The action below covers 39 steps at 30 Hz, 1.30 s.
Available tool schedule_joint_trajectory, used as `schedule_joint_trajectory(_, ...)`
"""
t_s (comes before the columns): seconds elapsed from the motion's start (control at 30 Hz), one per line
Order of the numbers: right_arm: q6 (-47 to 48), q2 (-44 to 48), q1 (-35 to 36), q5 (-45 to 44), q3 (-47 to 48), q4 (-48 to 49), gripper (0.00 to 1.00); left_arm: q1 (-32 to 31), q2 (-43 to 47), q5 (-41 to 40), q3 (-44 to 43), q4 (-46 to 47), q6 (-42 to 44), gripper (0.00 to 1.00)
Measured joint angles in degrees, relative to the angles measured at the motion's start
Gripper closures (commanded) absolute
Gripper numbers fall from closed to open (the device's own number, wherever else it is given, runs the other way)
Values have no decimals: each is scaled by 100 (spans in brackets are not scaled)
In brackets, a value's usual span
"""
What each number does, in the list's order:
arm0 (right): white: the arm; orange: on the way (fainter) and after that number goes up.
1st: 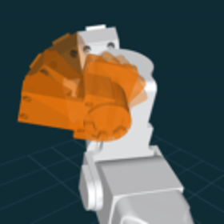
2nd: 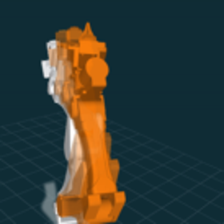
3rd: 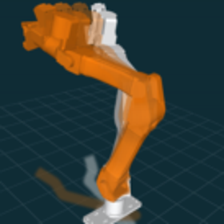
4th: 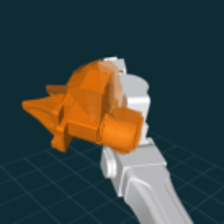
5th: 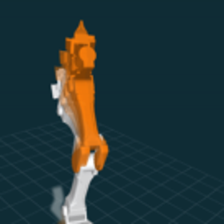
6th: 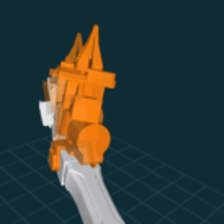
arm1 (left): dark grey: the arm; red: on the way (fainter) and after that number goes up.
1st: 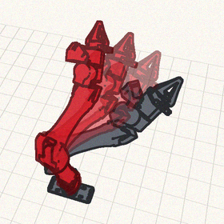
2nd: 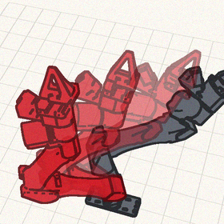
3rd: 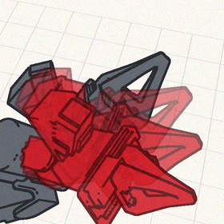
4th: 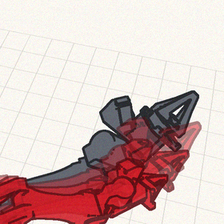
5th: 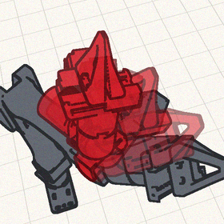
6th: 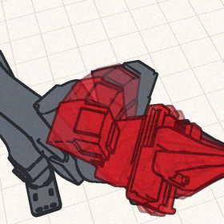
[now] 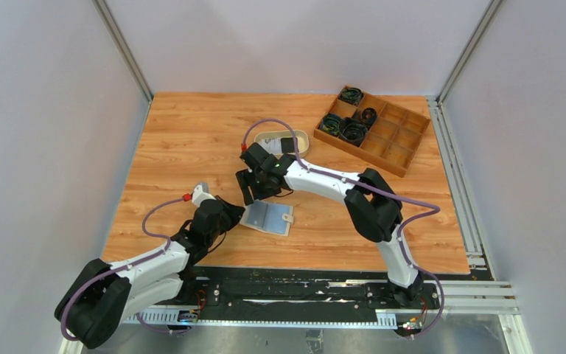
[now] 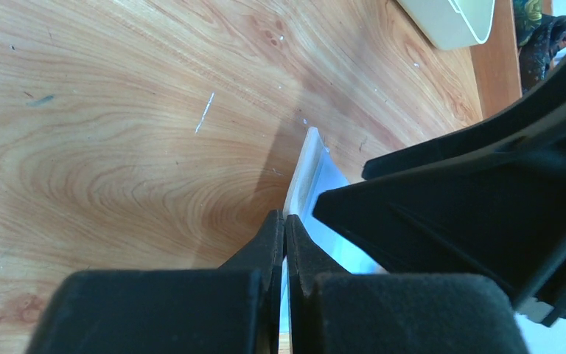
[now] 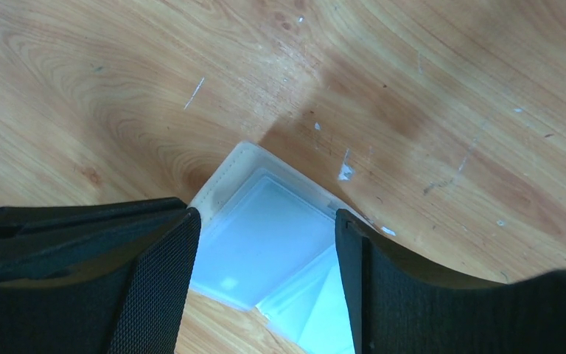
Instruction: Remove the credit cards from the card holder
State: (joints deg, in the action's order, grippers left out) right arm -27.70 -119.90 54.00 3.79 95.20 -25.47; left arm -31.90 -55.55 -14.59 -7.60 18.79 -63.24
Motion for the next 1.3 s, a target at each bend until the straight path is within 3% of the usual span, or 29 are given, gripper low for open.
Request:
schedule_joint_trajectory(0.47,-61,-605,417,-697,730,-997,30,2,31,-68,157,-70,-39,100)
schedule_joint_trajectory(0.77,-136,-31,483,-925,-280,-953,30,-9,297,-140,216,-284,-59,100)
schedule_joint_trajectory(1.0,-140,146,492,-1014,-518,-1029,30,-9,302,-170,221,-289,-68,100)
schedule_joint_trajectory(1.3,33,761,468,-1152,-616,-820,20,-2,361,-404,264,-369,-195,100)
